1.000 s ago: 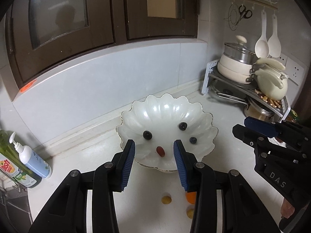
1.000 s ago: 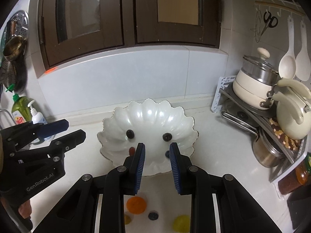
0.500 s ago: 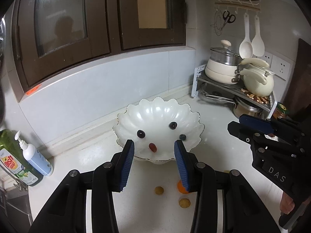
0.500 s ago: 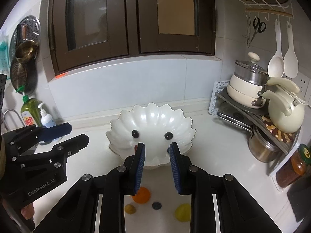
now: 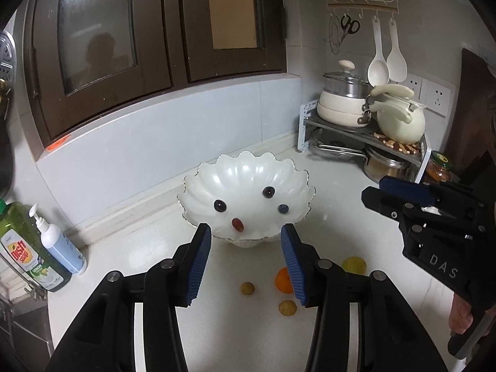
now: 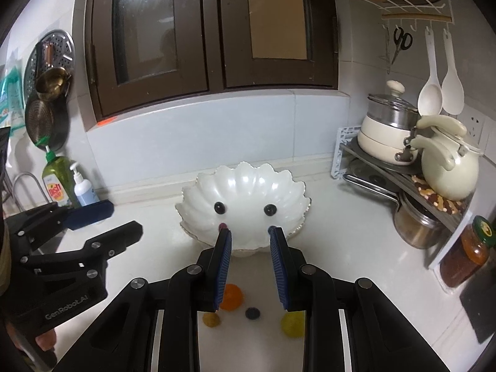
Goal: Organize fruits
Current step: 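Withdraw both open tools from the bowl back toward the loose fruits, then grasp a small yellow-brown fruit with the left tool while the right tool grasps the grapefruit, then lift and carry the yellow-brown fruit and grapefruit over the white bowl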
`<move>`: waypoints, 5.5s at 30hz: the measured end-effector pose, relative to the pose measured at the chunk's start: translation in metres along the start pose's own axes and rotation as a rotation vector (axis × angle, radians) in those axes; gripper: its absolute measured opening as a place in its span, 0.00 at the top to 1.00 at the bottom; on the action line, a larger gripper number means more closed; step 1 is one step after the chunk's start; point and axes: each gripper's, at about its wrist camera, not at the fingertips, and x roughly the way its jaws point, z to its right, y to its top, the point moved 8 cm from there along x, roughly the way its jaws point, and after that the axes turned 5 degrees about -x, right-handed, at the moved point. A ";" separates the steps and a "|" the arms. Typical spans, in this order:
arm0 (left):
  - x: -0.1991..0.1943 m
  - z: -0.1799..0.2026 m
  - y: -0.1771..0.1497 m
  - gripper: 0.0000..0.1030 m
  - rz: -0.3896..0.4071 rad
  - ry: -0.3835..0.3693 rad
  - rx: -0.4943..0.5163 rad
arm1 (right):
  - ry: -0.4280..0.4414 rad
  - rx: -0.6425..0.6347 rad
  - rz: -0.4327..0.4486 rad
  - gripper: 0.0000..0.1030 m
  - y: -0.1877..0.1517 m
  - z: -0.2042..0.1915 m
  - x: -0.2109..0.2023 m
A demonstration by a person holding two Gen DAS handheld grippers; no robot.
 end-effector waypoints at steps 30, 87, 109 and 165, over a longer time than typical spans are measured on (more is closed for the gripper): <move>-0.001 0.015 -0.064 0.55 -0.061 -0.033 0.014 | 0.000 0.102 -0.122 0.73 -0.072 0.006 -0.001; 0.059 0.036 -0.129 0.50 -0.220 -0.028 0.010 | -0.073 0.185 -0.281 0.51 -0.147 0.040 0.039; 0.119 0.045 -0.148 0.50 -0.340 -0.028 -0.002 | -0.025 0.201 -0.363 0.51 -0.160 0.052 0.095; 0.066 0.013 -0.076 0.73 -0.143 -0.025 -0.107 | 0.004 0.127 -0.185 0.52 -0.094 0.023 0.052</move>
